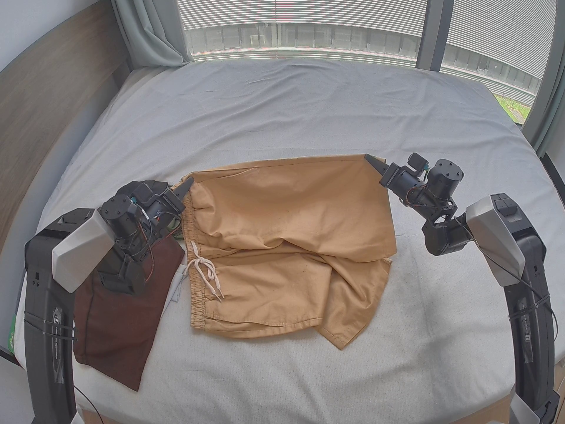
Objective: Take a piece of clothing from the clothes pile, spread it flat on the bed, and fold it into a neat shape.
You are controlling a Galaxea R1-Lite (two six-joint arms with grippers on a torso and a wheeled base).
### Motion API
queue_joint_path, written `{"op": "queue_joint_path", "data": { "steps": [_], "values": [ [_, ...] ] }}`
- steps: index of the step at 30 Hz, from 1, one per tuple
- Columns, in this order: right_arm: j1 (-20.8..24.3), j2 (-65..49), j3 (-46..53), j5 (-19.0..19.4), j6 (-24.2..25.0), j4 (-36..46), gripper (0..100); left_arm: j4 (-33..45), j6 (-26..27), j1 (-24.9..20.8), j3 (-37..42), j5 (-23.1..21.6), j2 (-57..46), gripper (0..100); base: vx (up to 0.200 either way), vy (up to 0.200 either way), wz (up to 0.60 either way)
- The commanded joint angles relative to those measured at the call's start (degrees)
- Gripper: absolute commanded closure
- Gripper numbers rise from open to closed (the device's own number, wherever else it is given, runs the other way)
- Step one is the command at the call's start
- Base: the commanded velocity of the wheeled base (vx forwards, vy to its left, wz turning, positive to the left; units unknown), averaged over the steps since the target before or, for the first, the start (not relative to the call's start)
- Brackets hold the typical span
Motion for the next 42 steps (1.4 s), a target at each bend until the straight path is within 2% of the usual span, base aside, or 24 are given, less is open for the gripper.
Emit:
{"op": "queue_joint_path", "data": {
  "steps": [1, 3, 4, 8, 13, 25, 29, 38, 42],
  "values": [
    [0.1, 0.0, -0.2, 0.0, 0.1, 0.3, 100, 0.0, -0.1, -0.1, -0.3, 0.1, 0.5, 0, 0.000, 0.000, 0.00],
    [0.0, 0.1, -1.9, -0.1, 0.1, 1.4, 100, 0.1, -0.1, -0.1, -0.9, 0.5, 0.8, 0, 0.000, 0.000, 0.00],
    [-0.1, 0.1, -2.9, -0.1, 0.1, 1.7, 0, 0.1, -0.1, 0.0, -1.2, 0.5, 0.8, 0, 0.000, 0.000, 0.00],
    [-0.4, 1.6, -6.1, -0.7, 0.1, 3.5, 0, 0.1, -2.4, -0.1, -1.1, 0.5, 0.7, 0, 0.000, 0.000, 0.00],
    [-0.4, 1.5, -4.4, -1.2, 0.1, 2.9, 0, 0.3, -4.3, -0.2, 0.0, 0.4, 0.5, 0, 0.000, 0.000, 0.00],
    [0.3, -7.8, 16.7, -1.2, 0.0, -5.6, 0, 0.3, -4.4, 0.2, 7.8, -0.1, -2.3, 0, 0.000, 0.000, 0.00],
    [0.5, -9.3, 20.8, -1.2, 0.0, -8.2, 0, 0.3, -4.4, 0.4, 10.3, -0.3, -4.2, 0, 0.000, 0.000, 0.00],
    [1.4, -17.1, 39.5, -1.1, -0.1, -16.7, 0, 0.4, -4.1, 2.9, 28.3, -10.2, -17.5, 0, 0.000, 0.000, 0.00],
    [2.3, -19.5, 47.0, -1.1, 0.0, -20.5, 0, 0.3, -3.9, 4.0, 35.4, -12.0, -21.7, 0, 0.000, 0.000, 0.00]
  ]
}}
